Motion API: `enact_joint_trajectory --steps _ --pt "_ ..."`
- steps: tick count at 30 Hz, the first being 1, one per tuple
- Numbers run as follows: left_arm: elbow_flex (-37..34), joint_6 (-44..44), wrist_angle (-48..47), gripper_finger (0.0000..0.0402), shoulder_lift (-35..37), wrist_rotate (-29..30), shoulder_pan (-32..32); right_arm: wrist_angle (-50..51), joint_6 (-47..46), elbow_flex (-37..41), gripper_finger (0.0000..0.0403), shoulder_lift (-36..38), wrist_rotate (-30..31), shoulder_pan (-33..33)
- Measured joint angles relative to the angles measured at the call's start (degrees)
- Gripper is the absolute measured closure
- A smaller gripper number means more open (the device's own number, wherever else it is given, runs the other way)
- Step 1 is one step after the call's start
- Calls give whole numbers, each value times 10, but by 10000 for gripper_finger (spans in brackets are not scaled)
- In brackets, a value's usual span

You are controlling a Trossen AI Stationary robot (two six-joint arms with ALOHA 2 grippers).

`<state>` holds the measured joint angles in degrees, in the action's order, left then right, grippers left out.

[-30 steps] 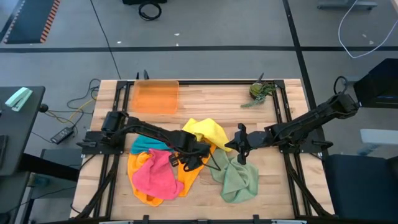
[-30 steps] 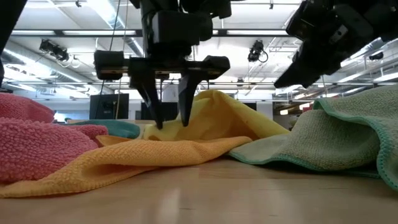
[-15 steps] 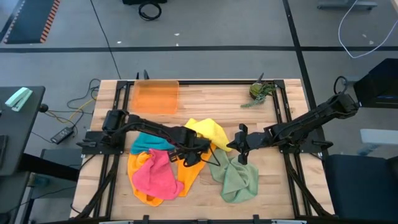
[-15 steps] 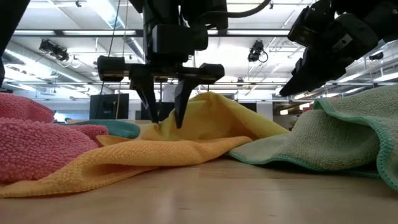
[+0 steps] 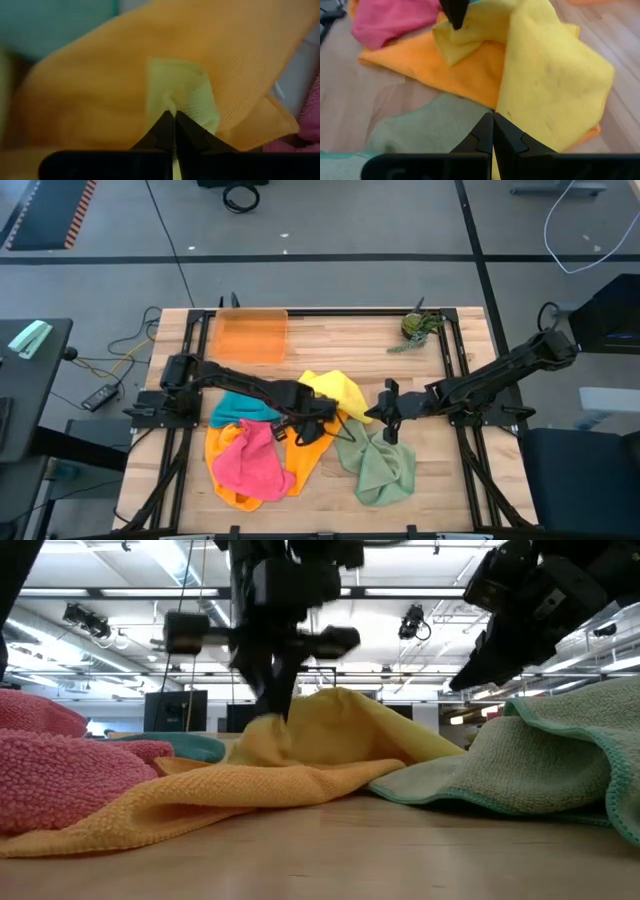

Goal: Fold microfiber towels
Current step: Fold the yellow towel

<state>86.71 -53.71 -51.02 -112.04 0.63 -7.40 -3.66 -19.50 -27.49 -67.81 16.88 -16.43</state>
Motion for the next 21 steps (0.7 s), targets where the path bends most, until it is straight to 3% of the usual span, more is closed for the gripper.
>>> enact_joint_trajectory --steps 4,9,14,21 --pt "0 36 4 392 61 -30 41 8 22 -16 389 32 -4 -1" --pt "0 72 84 395 152 -70 110 45 83 -57 389 84 -4 -2" --pt "0 137 256 392 197 -80 196 91 146 -95 389 124 27 2" --pt "0 295 455 392 191 -99 306 143 233 -134 389 161 89 24"
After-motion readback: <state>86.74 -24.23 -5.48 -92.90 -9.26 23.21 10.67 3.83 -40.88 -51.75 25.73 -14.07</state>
